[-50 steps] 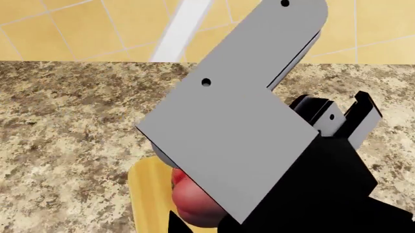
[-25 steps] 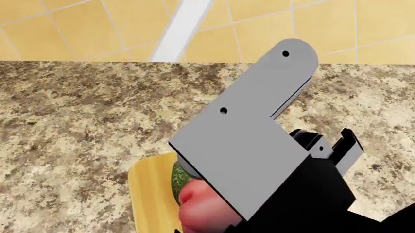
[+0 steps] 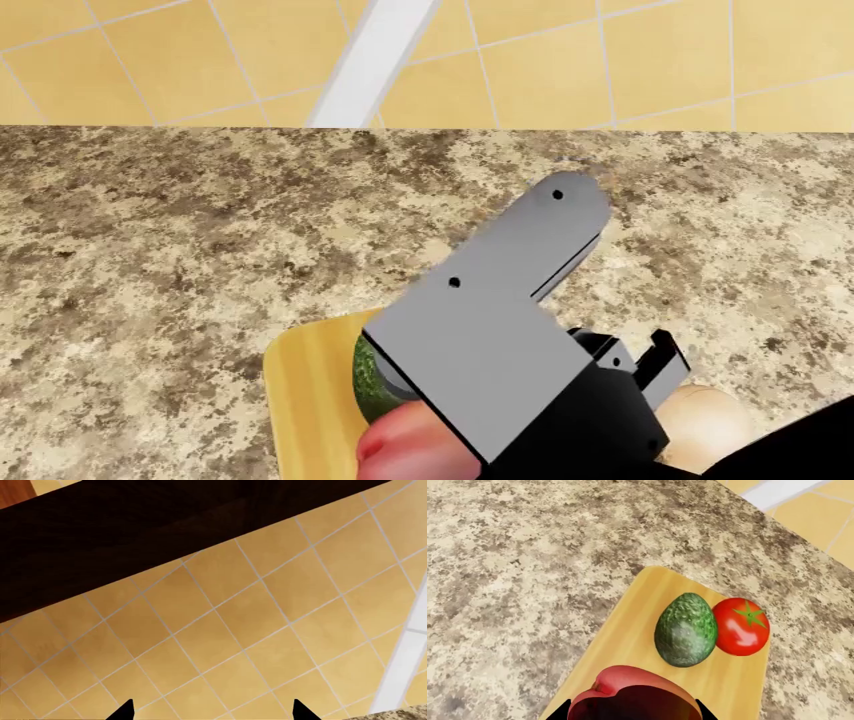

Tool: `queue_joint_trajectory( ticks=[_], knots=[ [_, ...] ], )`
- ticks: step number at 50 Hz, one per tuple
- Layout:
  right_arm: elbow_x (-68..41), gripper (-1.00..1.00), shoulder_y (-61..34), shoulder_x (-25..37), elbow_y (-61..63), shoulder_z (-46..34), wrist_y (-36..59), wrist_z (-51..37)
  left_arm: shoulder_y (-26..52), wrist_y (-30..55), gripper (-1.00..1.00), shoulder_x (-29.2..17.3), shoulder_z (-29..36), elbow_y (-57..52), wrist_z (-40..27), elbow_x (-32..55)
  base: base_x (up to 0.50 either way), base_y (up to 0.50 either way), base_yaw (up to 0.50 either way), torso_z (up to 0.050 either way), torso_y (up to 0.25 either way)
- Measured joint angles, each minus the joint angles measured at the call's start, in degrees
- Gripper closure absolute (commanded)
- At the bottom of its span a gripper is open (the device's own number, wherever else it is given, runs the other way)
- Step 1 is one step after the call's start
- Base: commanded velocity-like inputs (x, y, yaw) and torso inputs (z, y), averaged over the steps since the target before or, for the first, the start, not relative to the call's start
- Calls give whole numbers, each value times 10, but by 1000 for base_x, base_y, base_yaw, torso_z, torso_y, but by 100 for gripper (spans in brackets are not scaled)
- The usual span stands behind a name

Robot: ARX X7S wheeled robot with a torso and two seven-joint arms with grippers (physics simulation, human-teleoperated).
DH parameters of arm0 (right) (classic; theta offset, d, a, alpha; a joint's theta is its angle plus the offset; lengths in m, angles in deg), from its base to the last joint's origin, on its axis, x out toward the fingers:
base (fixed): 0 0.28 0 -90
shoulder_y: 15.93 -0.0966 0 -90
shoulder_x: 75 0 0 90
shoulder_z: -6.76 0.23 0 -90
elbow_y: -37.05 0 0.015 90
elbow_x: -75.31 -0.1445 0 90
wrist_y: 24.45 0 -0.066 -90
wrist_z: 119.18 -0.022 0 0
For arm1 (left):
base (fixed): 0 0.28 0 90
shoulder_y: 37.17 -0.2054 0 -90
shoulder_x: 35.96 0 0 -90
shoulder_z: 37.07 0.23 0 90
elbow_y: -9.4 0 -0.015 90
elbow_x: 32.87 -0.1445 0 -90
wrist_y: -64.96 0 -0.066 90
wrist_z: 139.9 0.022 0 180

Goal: Place the avocado, onion, tomato and bell pepper on the cutting board.

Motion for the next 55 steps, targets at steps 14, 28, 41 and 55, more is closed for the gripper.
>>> queue_joint_trajectory(
  ticks=[14, 28, 41, 55],
  knots=[
    [44, 100, 52, -3, -5, -5, -16, 23, -2, -2, -100, -1, -1, -1, -3, 2, 0, 0, 0, 0, 0],
    [82, 100, 84, -7, -19, -9, -21, 40, -7, -6, -100, -6, 0, -2, -2, 1, 0, 0, 0, 0, 0],
    [107, -100, 66, -12, -32, -8, 2, 34, -6, -5, -100, -7, -1, -2, -2, 1, 0, 0, 0, 1, 0],
    [77, -100, -8, -9, -43, 6, 31, 7, -2, -3, -100, -4, 0, -2, -3, 3, 0, 0, 0, 0, 0]
  ],
)
